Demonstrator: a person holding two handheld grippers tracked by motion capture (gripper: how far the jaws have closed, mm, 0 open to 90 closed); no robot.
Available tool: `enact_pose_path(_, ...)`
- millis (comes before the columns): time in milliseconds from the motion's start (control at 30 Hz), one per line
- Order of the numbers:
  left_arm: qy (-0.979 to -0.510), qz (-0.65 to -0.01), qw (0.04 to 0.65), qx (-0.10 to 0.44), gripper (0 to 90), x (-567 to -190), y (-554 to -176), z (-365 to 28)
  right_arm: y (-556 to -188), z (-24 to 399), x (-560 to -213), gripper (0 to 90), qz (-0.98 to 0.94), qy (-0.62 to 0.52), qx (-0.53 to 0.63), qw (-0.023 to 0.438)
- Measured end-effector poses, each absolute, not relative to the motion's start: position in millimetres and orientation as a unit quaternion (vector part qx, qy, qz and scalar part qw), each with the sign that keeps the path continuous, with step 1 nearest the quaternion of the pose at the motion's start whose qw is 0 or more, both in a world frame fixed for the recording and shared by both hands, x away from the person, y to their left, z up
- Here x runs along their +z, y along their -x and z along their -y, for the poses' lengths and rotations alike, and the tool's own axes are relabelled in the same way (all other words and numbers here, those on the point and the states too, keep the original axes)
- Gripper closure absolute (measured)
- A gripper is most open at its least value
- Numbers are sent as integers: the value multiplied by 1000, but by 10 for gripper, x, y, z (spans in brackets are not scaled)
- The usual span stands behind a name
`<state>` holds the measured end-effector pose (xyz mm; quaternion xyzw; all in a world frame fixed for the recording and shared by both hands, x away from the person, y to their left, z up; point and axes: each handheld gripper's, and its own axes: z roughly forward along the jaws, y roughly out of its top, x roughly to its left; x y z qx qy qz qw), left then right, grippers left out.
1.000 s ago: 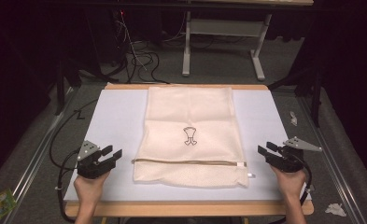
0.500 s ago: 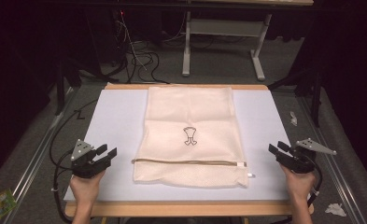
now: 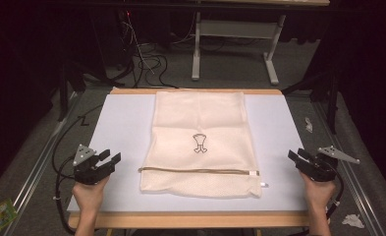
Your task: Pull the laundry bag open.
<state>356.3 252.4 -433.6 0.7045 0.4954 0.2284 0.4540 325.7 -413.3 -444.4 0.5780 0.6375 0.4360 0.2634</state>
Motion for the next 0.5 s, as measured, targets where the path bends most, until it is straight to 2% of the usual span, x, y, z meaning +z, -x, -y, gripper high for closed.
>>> enact_pose_path(500,-702,-494,456,237,515,-4388,-3740,-2484,-3301,4172,-4508,551,-637,-586,418,277)
